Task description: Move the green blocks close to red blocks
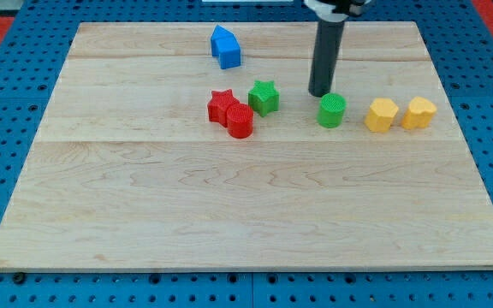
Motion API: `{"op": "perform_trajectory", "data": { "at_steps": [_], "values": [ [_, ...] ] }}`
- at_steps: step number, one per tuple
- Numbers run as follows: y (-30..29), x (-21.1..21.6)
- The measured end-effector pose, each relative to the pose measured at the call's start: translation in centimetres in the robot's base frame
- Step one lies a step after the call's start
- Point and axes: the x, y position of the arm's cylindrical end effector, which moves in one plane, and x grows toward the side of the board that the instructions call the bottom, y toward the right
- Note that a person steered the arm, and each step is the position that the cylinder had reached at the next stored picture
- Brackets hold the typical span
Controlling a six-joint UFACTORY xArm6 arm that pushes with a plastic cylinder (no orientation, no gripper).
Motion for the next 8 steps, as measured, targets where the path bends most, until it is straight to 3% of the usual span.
{"op": "perform_trajectory", "data": {
  "at_steps": [2,4,5,7,8],
  "values": [
    [2.4,3.6],
    [-6.2,4.7],
    [-4.6,5.1],
    [-5.7,0.6],
    [-6.5,1.3]
  ]
}}
